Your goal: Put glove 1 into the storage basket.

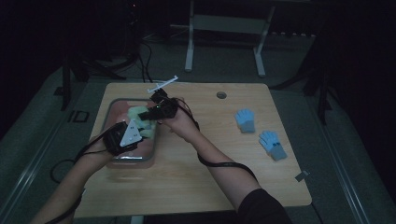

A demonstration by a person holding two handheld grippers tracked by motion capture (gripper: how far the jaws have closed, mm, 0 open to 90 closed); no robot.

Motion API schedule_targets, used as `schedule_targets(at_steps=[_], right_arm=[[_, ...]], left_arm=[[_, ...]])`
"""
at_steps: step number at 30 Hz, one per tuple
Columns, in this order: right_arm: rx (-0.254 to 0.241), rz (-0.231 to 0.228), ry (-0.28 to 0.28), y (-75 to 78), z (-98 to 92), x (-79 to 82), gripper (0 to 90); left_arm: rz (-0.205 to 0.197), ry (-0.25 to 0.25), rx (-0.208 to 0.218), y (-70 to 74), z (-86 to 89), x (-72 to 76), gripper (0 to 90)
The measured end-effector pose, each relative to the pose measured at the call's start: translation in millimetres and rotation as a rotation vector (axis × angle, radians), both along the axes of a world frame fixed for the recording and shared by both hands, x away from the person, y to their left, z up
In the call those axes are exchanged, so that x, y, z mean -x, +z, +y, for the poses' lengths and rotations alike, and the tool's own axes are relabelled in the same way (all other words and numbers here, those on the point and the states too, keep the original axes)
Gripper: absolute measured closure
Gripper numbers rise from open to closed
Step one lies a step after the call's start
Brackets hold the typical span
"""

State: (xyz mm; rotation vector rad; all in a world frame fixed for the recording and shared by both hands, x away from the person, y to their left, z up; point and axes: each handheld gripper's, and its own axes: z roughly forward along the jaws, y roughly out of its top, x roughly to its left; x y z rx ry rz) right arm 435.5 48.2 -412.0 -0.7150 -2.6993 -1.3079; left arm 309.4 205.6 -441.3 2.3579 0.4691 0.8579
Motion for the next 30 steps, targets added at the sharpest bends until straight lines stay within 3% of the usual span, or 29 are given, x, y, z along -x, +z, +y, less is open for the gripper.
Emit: schedule_targets(at_steps=[3, 9, 13, 15, 17, 19, 20, 24, 26, 27, 30], right_arm=[[-0.010, 0.008, 0.005, -4.7, 10.3, -1.4, 70.3], [0.006, 0.032, 0.003, -23.6, 26.0, -5.4, 70.3], [0.026, 0.065, 0.001, -42.7, 32.9, -8.4, 70.3], [0.037, 0.084, 0.000, -51.6, 35.6, -10.2, 70.3], [0.051, 0.096, 0.003, -59.4, 39.5, -12.5, 70.4], [0.062, 0.102, 0.004, -62.4, 41.2, -13.3, 70.4], [0.078, 0.107, -0.004, -68.8, 43.3, -15.9, 70.3], [0.099, 0.125, -0.010, -73.0, 44.2, -19.8, 70.3], [0.115, 0.132, -0.011, -74.7, 45.2, -21.9, 68.3], [0.135, 0.145, -0.016, -75.3, 44.9, -23.2, 63.7], [0.152, 0.120, -0.022, -73.7, 40.4, -22.9, 61.0]], left_arm=[[0.020, 0.006, 0.009, -3.4, 10.1, -0.9, 73.2], [0.029, -0.007, -0.019, -18.8, 20.1, -4.3, 73.1], [0.098, -0.026, -0.002, -37.7, 30.3, -10.5, 73.0], [0.127, -0.029, -0.014, -43.2, 32.2, -12.9, 73.0], [0.160, -0.028, -0.022, -47.9, 33.9, -16.4, 72.9], [0.164, -0.029, -0.035, -49.6, 34.8, -18.0, 72.9], [0.195, -0.029, -0.027, -52.6, 36.1, -22.1, 72.9], [0.230, -0.029, -0.033, -56.8, 35.4, -28.9, 72.8], [0.243, -0.028, -0.053, -57.5, 33.3, -32.0, 72.4], [0.277, -0.029, -0.080, -59.8, 29.4, -36.1, 71.6], [0.319, -0.018, -0.122, -63.2, 25.0, -41.2, 69.8]])
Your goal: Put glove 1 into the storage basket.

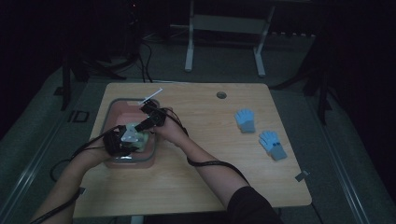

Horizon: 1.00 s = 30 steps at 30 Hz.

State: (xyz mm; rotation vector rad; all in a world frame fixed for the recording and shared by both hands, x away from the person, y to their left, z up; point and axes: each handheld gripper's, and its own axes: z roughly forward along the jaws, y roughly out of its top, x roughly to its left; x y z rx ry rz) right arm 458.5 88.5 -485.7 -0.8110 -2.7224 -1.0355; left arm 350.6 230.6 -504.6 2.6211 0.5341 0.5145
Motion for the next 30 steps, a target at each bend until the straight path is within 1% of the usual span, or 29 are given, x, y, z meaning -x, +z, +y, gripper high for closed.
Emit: schedule_targets(at_steps=[1, 2, 3, 5, 6, 8, 9, 10, 11, 12, 13, 15, 16, 18, 19, 22, 23, 24, 30], right_arm=[[-0.006, 0.000, -0.002, 1.5, -2.7, 0.1, 60.1], [-0.006, 0.000, -0.002, 1.5, -2.7, 0.1, 60.1], [-0.025, 0.007, 0.000, 5.8, -9.1, 1.3, 57.1], [-0.029, 0.003, 0.004, 7.0, -11.1, 2.0, 57.1], [-0.046, -0.005, 0.011, 11.8, -18.3, 5.0, 52.8], [-0.063, -0.003, 0.018, 15.8, -24.4, 7.9, 50.6], [-0.067, 0.004, 0.025, 17.8, -27.3, 9.4, 50.4], [-0.067, 0.004, 0.025, 17.8, -27.3, 9.4, 50.4], [-0.069, 0.000, 0.037, 21.3, -32.2, 11.8, 49.2], [-0.069, -0.007, 0.044, 24.3, -35.8, 13.6, 48.2], [-0.073, -0.013, 0.051, 26.6, -38.9, 14.7, 47.1], [-0.090, -0.016, 0.054, 31.1, -45.2, 17.0, 46.3], [-0.096, -0.016, 0.061, 34.0, -49.5, 18.8, 45.2], [-0.105, -0.023, 0.067, 37.3, -55.1, 21.2, 43.2], [-0.110, -0.023, 0.073, 39.0, -58.3, 22.6, 43.2], [-0.124, -0.038, 0.076, 42.1, -68.5, 27.7, 43.2], [-0.124, -0.038, 0.076, 42.1, -68.5, 27.7, 43.2], [-0.127, -0.055, 0.080, 42.7, -76.3, 30.5, 43.2], [-0.120, -0.078, 0.062, 42.7, -104.2, 33.9, 43.2]], left_arm=[[0.017, 0.003, -0.009, -0.8, -0.9, -1.7, 68.9], [0.017, 0.003, -0.009, -0.8, -0.9, -1.7, 68.3], [0.045, 0.009, -0.017, -1.5, -2.0, -4.4, 66.6], [0.045, 0.009, -0.017, -1.5, -2.0, -4.4, 65.3], [0.060, 0.025, -0.016, -1.2, -3.8, -6.1, 59.0], [0.061, 0.056, 0.011, 0.4, -3.4, -7.1, 53.2], [0.060, 0.063, 0.021, 1.6, -2.8, -7.5, 48.9], [0.060, 0.063, 0.021, 1.6, -2.8, -7.5, 43.7], [0.055, 0.067, 0.031, 3.1, -2.3, -7.4, 43.5], [0.047, 0.074, 0.051, 7.2, -1.3, -6.4, 43.5], [0.039, 0.080, 0.047, 9.4, -1.5, -5.4, 43.3], [0.038, 0.085, 0.051, 11.3, -1.3, -4.8, 42.7], [0.037, 0.099, 0.073, 17.2, -1.3, -2.9, 42.6], [0.029, 0.105, 0.061, 22.4, -2.7, -0.6, 41.3], [0.028, 0.118, 0.069, 25.1, -3.5, 0.3, 41.3], [0.019, 0.122, 0.116, 33.8, -9.5, 5.2, 41.4], [0.019, 0.122, 0.116, 33.8, -9.5, 5.2, 41.4], [0.025, 0.116, 0.139, 37.6, -14.1, 7.2, 41.5], [0.034, 0.114, 0.202, 47.6, -31.4, 9.4, 43.0]])
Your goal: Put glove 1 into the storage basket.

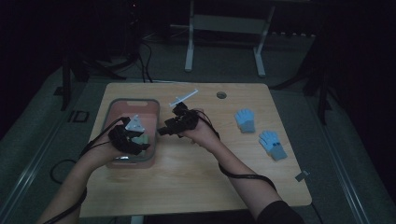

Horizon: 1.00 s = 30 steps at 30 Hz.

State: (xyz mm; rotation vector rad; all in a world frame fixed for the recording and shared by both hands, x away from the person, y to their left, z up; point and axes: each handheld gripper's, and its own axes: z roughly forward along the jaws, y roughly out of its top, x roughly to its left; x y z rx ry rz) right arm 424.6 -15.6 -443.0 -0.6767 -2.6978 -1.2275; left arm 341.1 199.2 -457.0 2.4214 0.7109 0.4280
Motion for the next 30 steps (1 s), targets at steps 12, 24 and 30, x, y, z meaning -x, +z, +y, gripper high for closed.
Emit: schedule_targets(at_steps=[12, 24, 30], right_arm=[[0.017, -0.057, -0.051, -5.1, -64.3, 5.4, 38.4], [-0.041, -0.091, -0.100, -20.9, -120.2, 13.2, 16.6], [-0.039, -0.158, -0.140, -26.4, -148.0, 14.2, 14.4]], left_arm=[[0.001, -0.122, 0.014, -0.4, -54.2, 6.4, 43.5], [-0.009, -0.123, 0.041, -14.2, -88.5, 10.9, 14.4], [0.009, -0.152, 0.017, -26.1, -105.2, 16.8, 12.6]])
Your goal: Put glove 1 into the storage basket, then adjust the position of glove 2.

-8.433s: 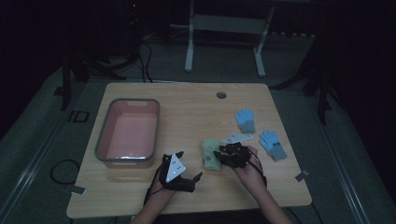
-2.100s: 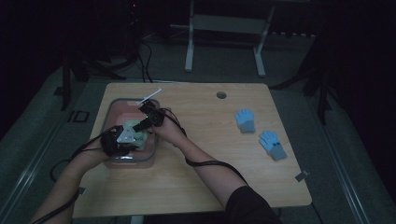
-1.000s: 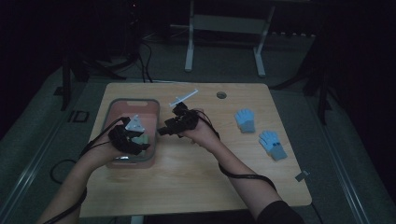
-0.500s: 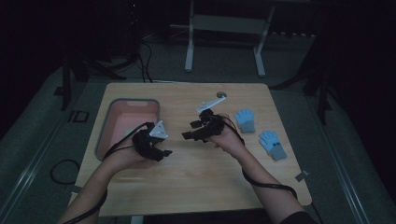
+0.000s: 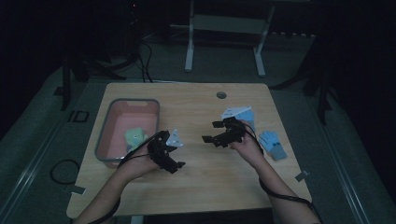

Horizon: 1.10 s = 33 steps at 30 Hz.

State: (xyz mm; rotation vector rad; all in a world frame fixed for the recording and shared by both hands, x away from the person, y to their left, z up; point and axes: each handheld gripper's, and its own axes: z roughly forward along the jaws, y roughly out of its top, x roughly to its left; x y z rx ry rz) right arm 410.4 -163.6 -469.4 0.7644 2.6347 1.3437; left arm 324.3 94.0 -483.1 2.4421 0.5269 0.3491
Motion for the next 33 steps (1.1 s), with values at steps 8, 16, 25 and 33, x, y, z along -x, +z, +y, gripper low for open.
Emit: schedule_targets(at_steps=[8, 16, 25, 33], right_arm=[[0.013, 0.039, -0.021, -12.0, -28.9, 11.7, 14.3], [0.067, 0.012, -0.049, -23.6, -60.6, 25.5, 21.8], [0.124, -0.041, -0.132, -34.5, -95.1, 18.2, 41.4], [0.154, -0.064, -0.214, -36.9, -121.6, 0.5, 43.3]], left_arm=[[-0.023, -0.028, 0.012, -8.9, -8.4, 6.7, 12.6], [-0.019, -0.048, 0.012, -20.7, -17.8, 17.0, 12.6], [0.037, -0.021, 0.015, -44.9, -22.5, 26.9, 5.1], [0.072, -0.030, -0.012, -64.6, -20.6, 32.5, 2.2]])
